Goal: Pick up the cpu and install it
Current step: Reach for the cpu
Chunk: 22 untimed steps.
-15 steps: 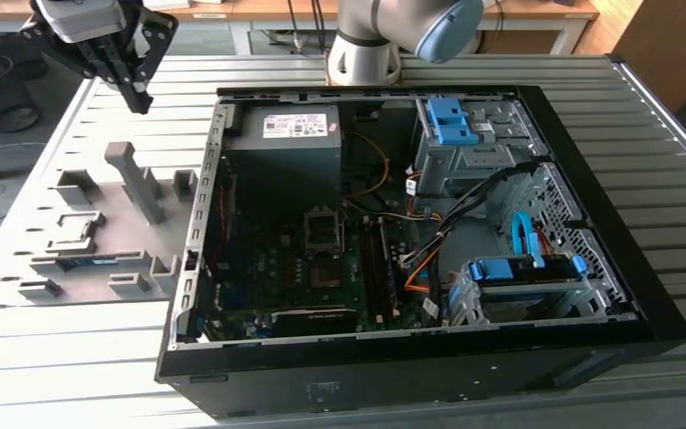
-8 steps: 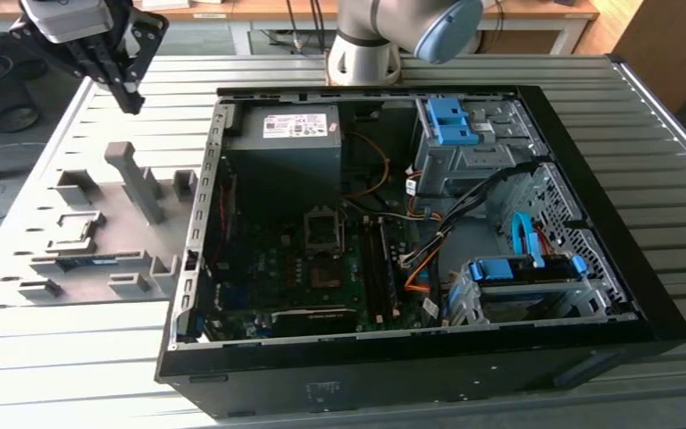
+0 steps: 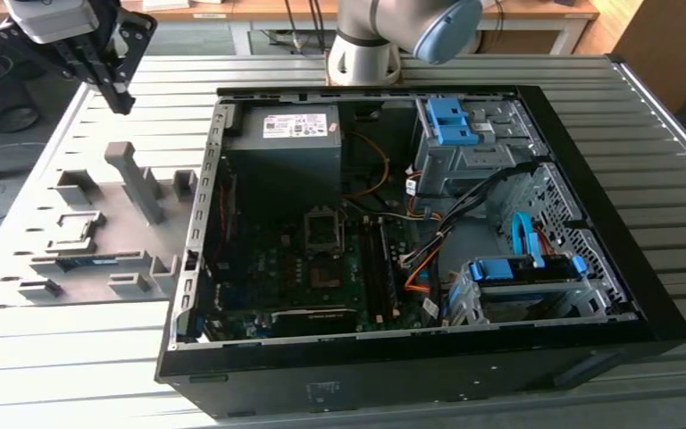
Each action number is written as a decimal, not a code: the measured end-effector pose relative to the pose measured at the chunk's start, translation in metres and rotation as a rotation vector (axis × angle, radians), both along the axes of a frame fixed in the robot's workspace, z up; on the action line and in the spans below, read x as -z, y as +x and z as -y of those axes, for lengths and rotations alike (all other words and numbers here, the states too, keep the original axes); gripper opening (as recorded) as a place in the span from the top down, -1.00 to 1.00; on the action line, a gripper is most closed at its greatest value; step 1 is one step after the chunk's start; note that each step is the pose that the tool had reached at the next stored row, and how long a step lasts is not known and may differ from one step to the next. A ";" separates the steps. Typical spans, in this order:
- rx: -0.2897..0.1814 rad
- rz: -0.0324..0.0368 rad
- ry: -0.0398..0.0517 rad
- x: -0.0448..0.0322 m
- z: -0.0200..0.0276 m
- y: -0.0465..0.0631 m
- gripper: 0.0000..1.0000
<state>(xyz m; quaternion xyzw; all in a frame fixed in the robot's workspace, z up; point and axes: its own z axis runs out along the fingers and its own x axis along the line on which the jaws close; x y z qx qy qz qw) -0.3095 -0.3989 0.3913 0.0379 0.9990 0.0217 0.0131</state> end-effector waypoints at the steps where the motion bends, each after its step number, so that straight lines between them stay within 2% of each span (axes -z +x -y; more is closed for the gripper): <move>1: 0.000 -0.0001 -0.0001 0.0000 0.0000 -0.001 0.80; 22: 0.000 0.0000 -0.0001 0.0002 0.0000 -0.024 0.80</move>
